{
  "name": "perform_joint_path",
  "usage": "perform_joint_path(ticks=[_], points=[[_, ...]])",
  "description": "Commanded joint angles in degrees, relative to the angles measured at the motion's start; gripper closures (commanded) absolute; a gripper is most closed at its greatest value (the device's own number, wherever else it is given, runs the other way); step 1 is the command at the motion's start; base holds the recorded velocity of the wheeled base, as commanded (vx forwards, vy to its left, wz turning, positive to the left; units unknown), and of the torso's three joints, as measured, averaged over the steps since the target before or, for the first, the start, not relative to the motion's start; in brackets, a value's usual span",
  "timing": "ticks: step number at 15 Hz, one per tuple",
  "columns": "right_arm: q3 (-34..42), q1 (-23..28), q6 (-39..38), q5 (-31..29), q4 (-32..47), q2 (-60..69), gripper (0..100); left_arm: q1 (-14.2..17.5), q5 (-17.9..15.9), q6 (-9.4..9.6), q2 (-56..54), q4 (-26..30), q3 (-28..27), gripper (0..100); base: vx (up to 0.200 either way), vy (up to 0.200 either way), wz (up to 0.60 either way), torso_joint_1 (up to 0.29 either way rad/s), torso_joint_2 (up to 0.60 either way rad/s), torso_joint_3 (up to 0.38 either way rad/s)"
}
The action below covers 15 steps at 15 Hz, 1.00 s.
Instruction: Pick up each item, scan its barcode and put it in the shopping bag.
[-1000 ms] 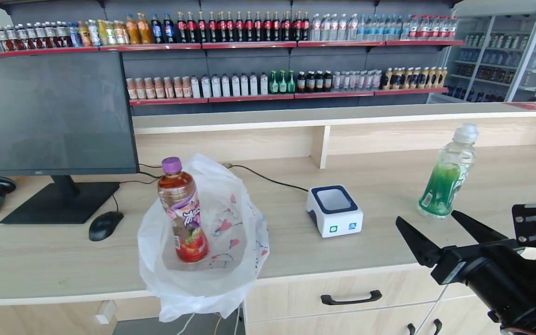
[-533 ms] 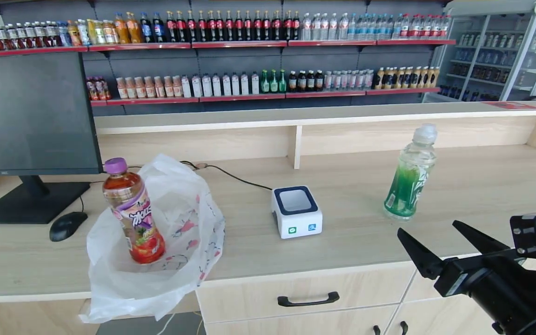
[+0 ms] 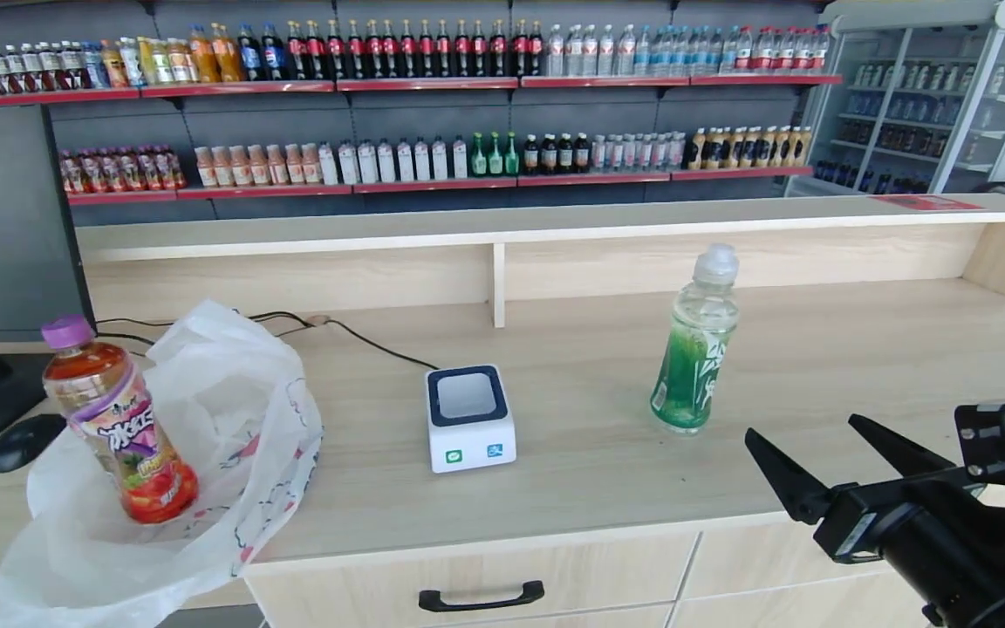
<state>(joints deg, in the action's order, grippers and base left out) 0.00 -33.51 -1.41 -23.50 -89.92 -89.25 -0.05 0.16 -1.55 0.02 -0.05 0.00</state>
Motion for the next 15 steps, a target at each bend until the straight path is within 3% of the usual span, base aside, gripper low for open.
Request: perform_joint_path(ticks=[1, 3, 15], points=[[0.0, -0.1, 0.0, 0.0, -0.1, -0.1, 0, 0.0, 0.0, -0.03, 0.0, 0.0, 0.0, 0, 0.200, -0.200, 0.00, 0.012, 0.01, 0.007], [0.0, -0.2, 0.0, 0.0, -0.1, -0.2, 0, 0.0, 0.0, -0.03, 0.0, 0.0, 0.0, 0, 0.200, -0.100, 0.00, 0.007, 0.00, 0.005], [-1.4, -1.2, 0.0, 0.0, -0.1, -1.2, 0, 0.0, 0.0, 0.05, 0.0, 0.0, 0.0, 0, 0.000, 0.000, 0.00, 0.000, 0.00, 0.000]])
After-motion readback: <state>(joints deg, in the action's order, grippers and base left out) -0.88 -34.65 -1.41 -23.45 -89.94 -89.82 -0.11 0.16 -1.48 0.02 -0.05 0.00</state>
